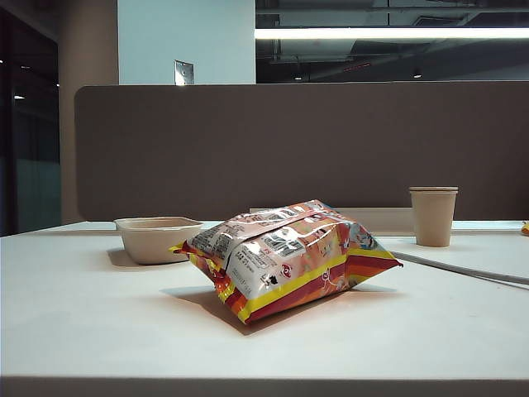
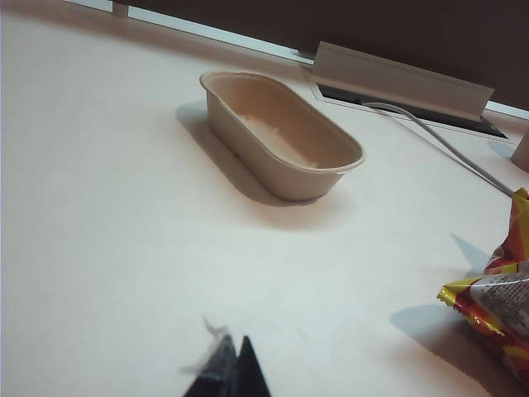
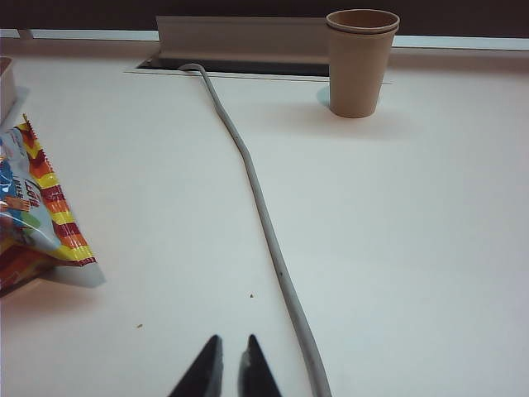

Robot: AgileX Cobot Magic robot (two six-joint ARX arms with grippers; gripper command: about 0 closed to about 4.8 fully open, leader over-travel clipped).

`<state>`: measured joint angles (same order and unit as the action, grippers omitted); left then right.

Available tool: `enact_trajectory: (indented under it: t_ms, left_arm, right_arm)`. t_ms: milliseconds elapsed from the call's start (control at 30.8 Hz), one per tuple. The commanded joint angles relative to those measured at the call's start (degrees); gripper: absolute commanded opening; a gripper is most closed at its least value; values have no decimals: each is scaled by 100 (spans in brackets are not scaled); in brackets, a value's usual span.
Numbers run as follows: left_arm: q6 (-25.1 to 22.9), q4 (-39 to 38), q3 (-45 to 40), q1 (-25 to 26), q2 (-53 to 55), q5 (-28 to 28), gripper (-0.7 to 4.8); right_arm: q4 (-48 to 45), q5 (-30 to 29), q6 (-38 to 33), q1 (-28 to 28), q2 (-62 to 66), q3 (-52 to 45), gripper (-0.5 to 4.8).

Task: Pick up a bag of chips and put them in the box.

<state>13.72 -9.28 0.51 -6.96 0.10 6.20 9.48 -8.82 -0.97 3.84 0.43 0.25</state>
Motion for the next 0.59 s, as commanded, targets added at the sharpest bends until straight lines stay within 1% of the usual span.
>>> enact_trajectory:
  t_ms: [33, 163, 260, 325, 585]
  left_arm:
    - [-22, -72, 2, 0, 4, 2, -4]
    - [-20, -72, 2, 0, 4, 2, -4]
    - [-17, -72, 2, 0, 4, 2, -4]
    - [-17, -72, 2, 0, 4, 4, -4]
    - [57, -50, 2, 0, 4, 50, -4]
  right_arm:
    - [-77, -13, -13, 2, 2, -9, 41]
    - [-77, -26, -31, 2, 2, -9, 41]
    - [-85, -26, -208, 2, 2, -9, 41]
    - [-98, -26, -529, 2, 2, -9, 41]
    - [-122, -37, -2441, 4, 2, -9, 41]
